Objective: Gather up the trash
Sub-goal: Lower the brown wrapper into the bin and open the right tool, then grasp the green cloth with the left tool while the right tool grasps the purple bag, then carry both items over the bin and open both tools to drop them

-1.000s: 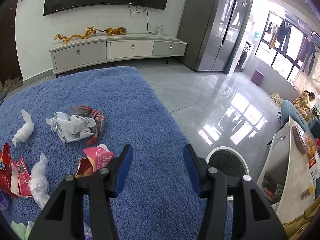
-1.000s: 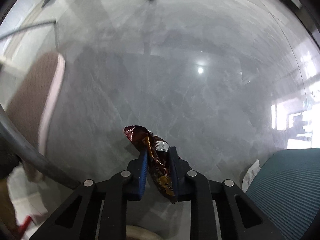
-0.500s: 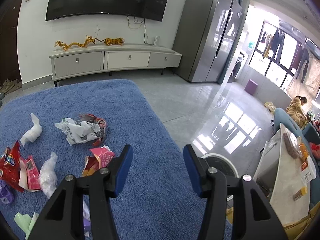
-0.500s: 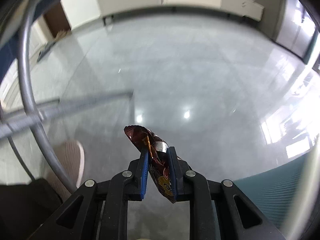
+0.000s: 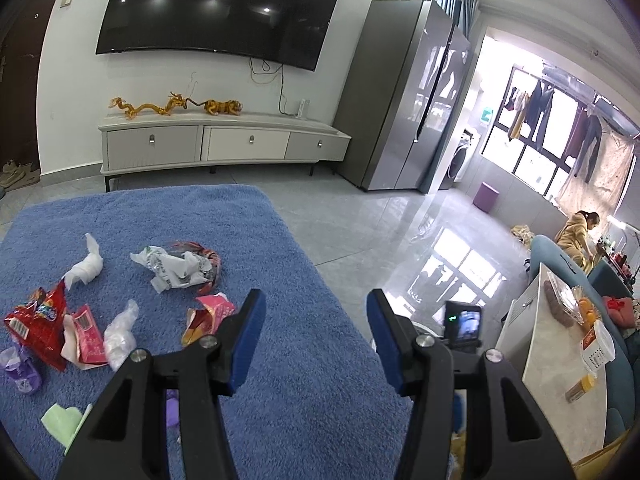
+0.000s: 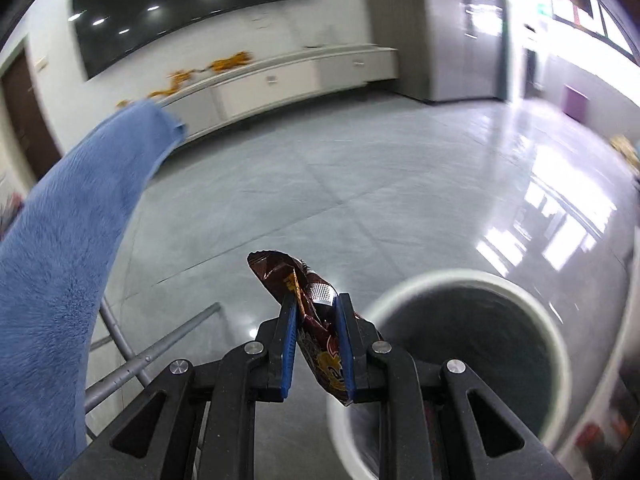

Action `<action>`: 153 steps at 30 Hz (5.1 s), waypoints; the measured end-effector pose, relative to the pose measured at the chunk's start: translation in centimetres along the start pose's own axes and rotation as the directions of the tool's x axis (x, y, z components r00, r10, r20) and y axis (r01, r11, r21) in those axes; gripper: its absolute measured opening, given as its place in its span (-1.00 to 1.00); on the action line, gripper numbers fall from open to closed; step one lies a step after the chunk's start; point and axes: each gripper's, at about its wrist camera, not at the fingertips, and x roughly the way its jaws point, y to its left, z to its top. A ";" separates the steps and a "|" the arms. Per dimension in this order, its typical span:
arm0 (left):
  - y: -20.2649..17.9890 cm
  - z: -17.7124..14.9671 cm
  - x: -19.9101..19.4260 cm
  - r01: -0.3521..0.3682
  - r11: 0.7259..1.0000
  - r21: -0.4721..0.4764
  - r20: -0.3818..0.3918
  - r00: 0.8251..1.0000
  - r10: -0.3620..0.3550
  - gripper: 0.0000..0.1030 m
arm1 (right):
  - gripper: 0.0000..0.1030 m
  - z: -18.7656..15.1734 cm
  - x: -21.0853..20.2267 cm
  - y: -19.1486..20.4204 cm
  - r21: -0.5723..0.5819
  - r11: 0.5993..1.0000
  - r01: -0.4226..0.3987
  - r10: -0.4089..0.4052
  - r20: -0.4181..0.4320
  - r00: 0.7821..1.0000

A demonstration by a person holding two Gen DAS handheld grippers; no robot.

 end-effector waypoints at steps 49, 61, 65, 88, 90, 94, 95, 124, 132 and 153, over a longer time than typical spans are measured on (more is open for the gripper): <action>19.5 -9.9 -7.6 -0.216 0.934 -0.285 -0.142 0.973 0.182 0.43 | 1.00 0.8 -21.9 25.1 -0.380 0.800 -0.465 0.519 0.048 0.853; 19.2 -10.9 -2.2 -0.180 0.948 -0.262 -0.245 0.963 0.115 0.43 | 0.37 -3.4 -12.1 33.6 -0.378 0.736 -0.562 0.471 -0.310 0.826; 19.0 -10.9 -2.1 -0.161 0.956 -0.244 -0.241 0.965 0.102 0.43 | 0.13 -4.8 -10.1 34.2 -0.363 0.737 -0.569 0.442 -0.378 0.814; 15.6 -10.3 -6.9 -0.117 0.974 -0.192 -0.121 0.988 0.095 -0.46 | -0.40 -4.9 -18.8 28.7 -0.393 0.758 -0.522 0.479 -0.208 0.853; 15.3 -10.2 -7.5 -0.119 0.975 -0.189 -0.112 0.989 0.099 -0.46 | -0.40 -4.7 -19.7 27.6 -0.391 0.768 -0.506 0.475 -0.181 0.861; 14.6 -10.2 -8.1 -0.114 0.975 -0.192 -0.103 0.990 0.095 -0.47 | -0.40 -4.4 -21.4 24.4 -0.366 0.800 -0.475 0.463 -0.127 0.877; 14.4 -10.1 -8.1 -0.111 0.975 -0.192 -0.102 0.990 0.093 -0.47 | -0.40 -4.4 -21.7 23.5 -0.360 0.811 -0.462 0.454 -0.112 0.884; -12.0 -0.2 11.9 0.204 0.978 0.037 -0.299 0.936 -0.184 -0.52 | -0.40 -0.4 -18.7 -3.9 0.012 0.985 -0.170 0.169 0.020 0.985; -18.9 -0.8 22.4 0.244 0.968 0.054 -0.412 0.889 -0.201 -0.36 | -0.40 1.4 -12.5 -7.7 0.059 0.992 -0.110 0.114 -0.087 0.990; -20.1 1.2 19.1 0.273 0.959 0.081 -0.273 0.931 -0.242 0.10 | 0.01 3.5 -15.9 -7.7 0.077 0.996 -0.048 0.047 0.016 0.999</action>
